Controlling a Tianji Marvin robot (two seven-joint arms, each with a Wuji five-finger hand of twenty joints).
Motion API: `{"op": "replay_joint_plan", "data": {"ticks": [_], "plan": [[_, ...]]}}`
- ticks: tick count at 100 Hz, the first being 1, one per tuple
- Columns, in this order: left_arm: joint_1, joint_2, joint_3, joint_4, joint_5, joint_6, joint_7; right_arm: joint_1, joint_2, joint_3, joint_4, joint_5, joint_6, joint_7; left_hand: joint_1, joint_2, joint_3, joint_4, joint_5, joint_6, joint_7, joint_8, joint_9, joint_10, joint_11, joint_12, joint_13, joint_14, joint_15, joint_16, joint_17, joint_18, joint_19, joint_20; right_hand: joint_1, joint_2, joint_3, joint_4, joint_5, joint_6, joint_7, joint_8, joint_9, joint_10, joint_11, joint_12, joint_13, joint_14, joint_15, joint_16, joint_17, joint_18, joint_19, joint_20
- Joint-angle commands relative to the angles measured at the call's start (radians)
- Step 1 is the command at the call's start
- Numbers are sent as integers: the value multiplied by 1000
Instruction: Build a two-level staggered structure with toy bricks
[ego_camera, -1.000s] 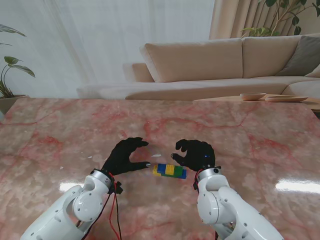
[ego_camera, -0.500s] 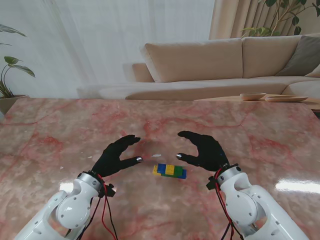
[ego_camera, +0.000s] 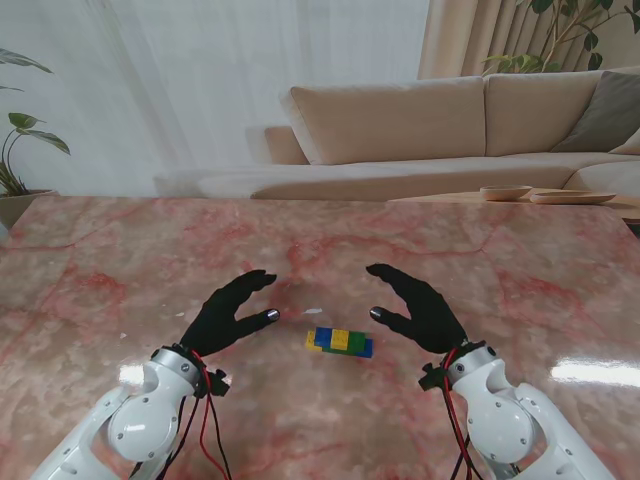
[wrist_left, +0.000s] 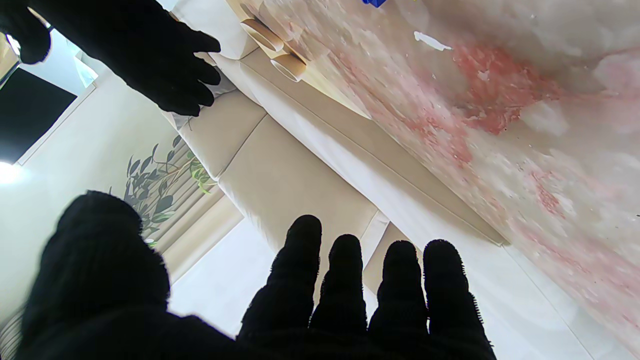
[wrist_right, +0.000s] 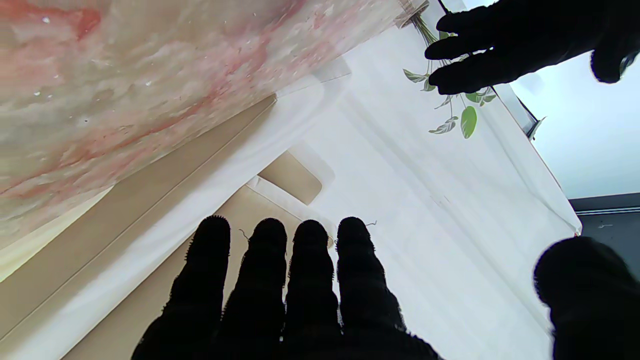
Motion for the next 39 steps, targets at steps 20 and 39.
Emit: {"op": "replay_joint_plan", "data": {"ticks": [20,39], "plan": [[-19,-3,24,10,-13,6,-3,-20,1,11,-6,5,16,37,-25,39,-12,28,10,9,-2,-2,-12,-6,-22,-10,10,-48,-17,-11,-6,-52,-14,-21,2,24,-29,49,-27,-26,21,9,-24,-18,14,1,-34,-9,-1,-12,-26,-8,4,-19],[-34,-3,39,21,-16,6,-6,-18,0,15,-3,5,17,32,-26,40,-13,30,10,9,3,2,-12,-4,-23,-11,10,-46,-20,-9,-6,-48,-19,-24,11,20,-34,50,-24,-26,26,13,-17,-20,11,9,-26,-10,1,-7,-23,-5,10,-15]]}}
